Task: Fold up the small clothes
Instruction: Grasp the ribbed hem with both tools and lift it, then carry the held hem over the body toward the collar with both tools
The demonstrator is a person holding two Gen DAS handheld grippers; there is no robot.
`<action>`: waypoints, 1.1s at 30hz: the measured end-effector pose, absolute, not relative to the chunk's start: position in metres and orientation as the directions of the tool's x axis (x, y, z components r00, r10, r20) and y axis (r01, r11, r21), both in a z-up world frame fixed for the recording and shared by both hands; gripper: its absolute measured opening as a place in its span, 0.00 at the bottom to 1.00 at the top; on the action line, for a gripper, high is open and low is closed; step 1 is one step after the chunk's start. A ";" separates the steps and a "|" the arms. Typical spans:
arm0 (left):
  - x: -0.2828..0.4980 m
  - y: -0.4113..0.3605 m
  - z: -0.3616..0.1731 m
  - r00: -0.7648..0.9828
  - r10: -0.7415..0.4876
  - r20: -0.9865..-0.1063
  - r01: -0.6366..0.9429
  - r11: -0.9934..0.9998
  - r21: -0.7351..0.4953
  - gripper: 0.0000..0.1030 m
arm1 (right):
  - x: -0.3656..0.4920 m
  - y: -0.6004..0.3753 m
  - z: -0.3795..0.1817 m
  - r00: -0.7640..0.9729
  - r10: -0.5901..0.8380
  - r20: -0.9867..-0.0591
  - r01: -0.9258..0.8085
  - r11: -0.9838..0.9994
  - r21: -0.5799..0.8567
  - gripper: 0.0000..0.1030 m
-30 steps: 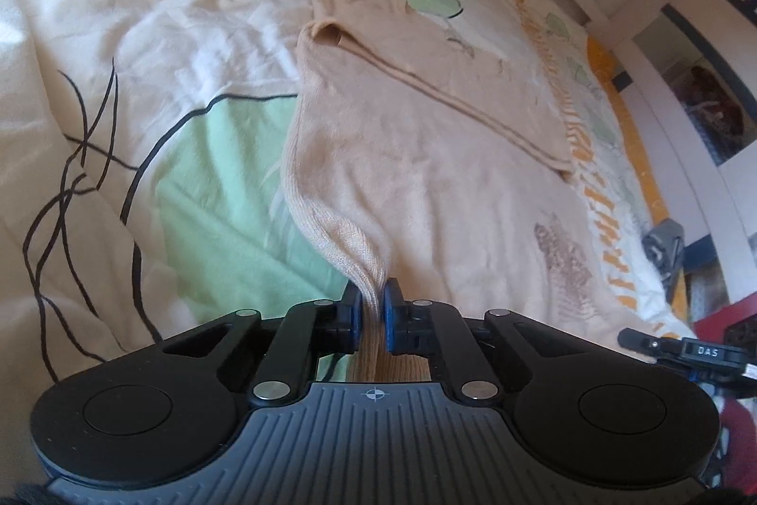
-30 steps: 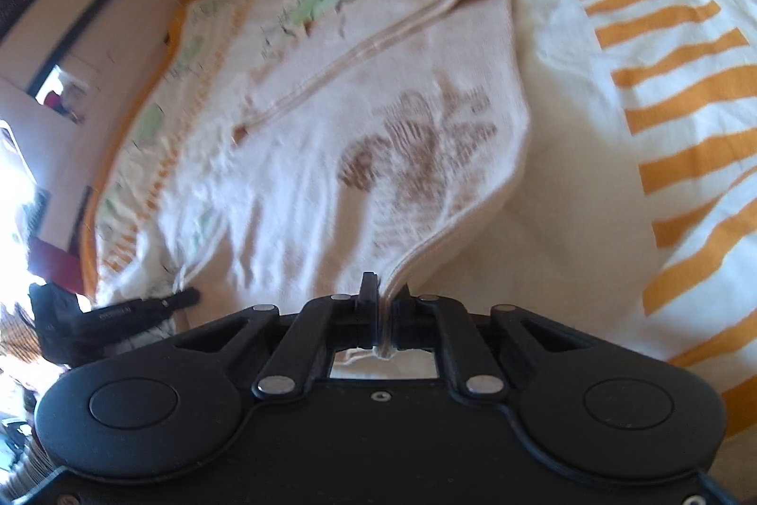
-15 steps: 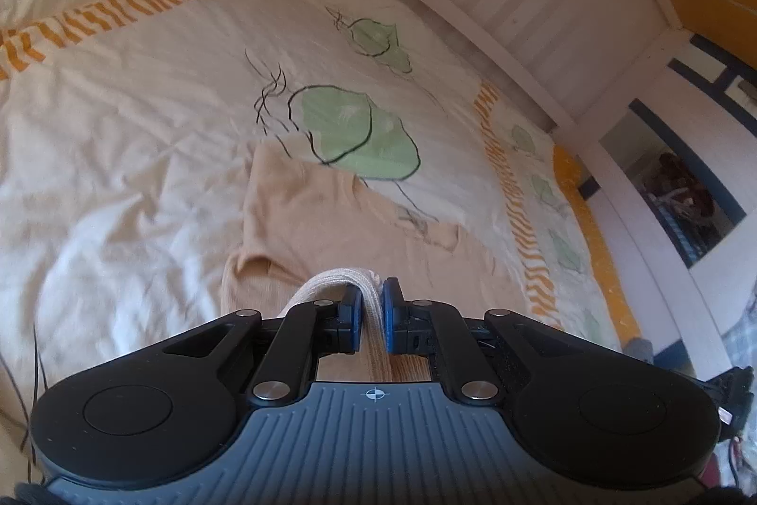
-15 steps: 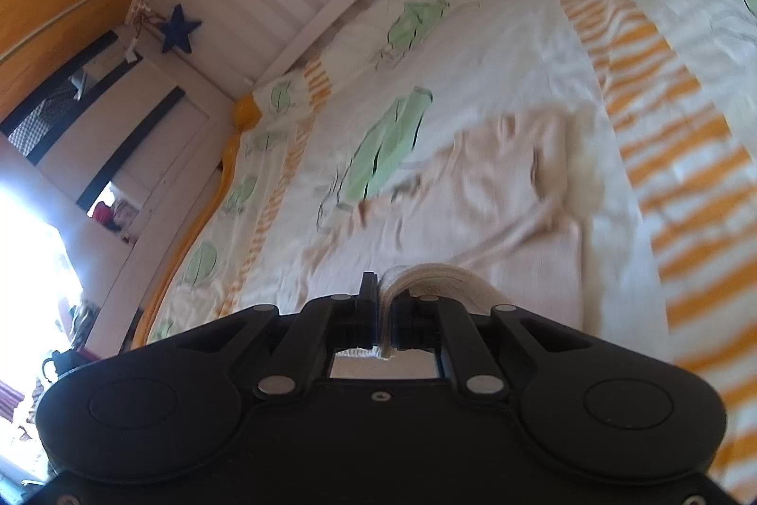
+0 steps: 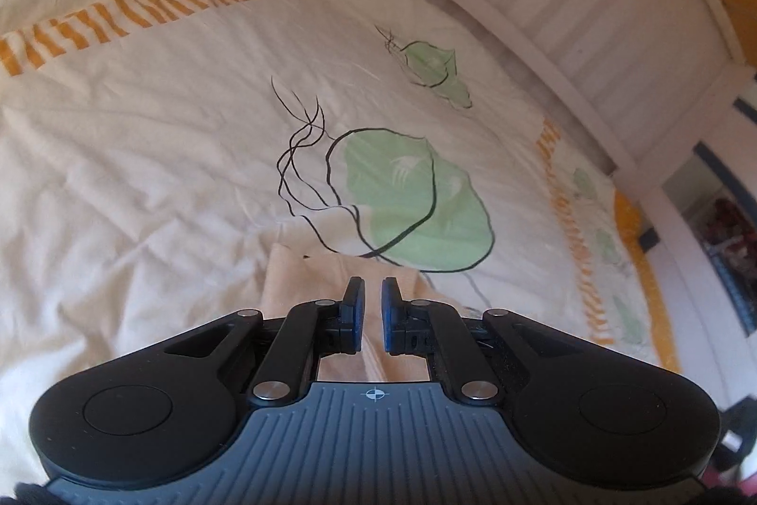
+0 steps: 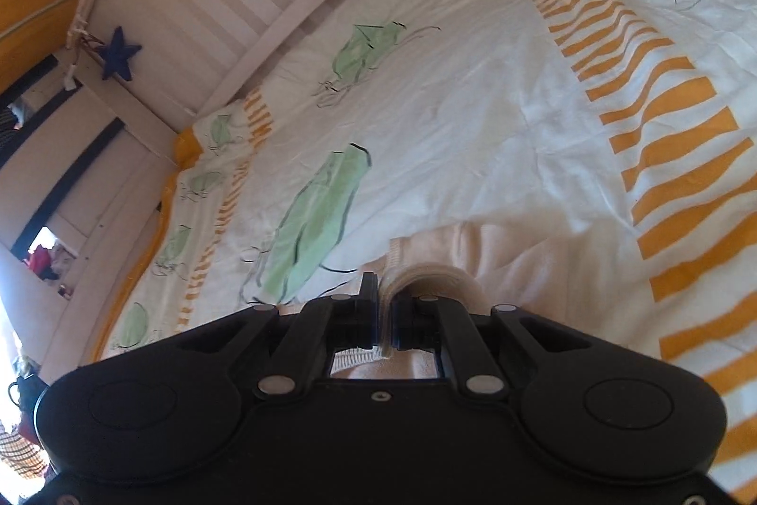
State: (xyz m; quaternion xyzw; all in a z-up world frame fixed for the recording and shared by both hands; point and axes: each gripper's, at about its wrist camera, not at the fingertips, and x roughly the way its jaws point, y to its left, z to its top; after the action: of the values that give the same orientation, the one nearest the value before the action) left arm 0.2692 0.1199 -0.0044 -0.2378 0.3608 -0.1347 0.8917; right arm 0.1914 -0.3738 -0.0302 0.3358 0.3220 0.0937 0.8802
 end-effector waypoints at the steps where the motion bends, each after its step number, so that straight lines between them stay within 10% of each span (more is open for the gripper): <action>1: 0.270 0.118 -0.007 0.705 -0.404 -0.583 0.084 0.864 -0.497 0.08 | 0.194 -0.375 -0.035 0.773 0.367 -0.518 0.066 0.765 0.641 0.16; 3: 0.268 0.115 -0.010 0.701 -0.396 -0.593 0.118 0.885 -0.451 0.15 | 0.195 -0.377 -0.040 0.773 0.336 -0.538 0.088 0.783 0.615 0.20; 5: 0.263 0.112 -0.012 0.698 -0.386 -0.603 0.158 0.904 -0.396 0.45 | 0.194 -0.381 -0.044 0.775 0.319 -0.545 0.104 0.786 0.609 0.20; 11: 0.245 0.100 -0.011 0.666 -0.391 -0.635 0.364 0.914 -0.180 0.56 | 0.186 -0.388 -0.044 0.780 0.305 -0.546 0.119 0.784 0.609 0.20; 18: 0.245 0.086 -0.021 0.636 -0.344 -0.691 0.505 0.862 0.036 0.57 | 0.186 -0.385 -0.036 0.793 0.309 -0.525 0.091 0.792 0.603 0.21; 22: 0.263 0.068 -0.032 0.614 -0.331 -0.716 0.546 0.834 0.083 0.56 | 0.187 -0.386 -0.037 0.795 0.302 -0.526 0.097 0.793 0.601 0.41; 33: 0.296 0.050 -0.046 0.566 -0.420 -0.709 0.555 0.831 -0.050 0.42 | 0.190 -0.396 -0.036 0.811 0.248 -0.530 0.111 0.824 0.556 0.46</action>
State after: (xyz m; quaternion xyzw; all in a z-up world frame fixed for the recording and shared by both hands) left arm 0.2957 0.0496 -0.0457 0.0897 0.3747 -0.2769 0.8803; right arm 0.1903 -0.3963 -0.0360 0.2942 0.3051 0.0381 0.9050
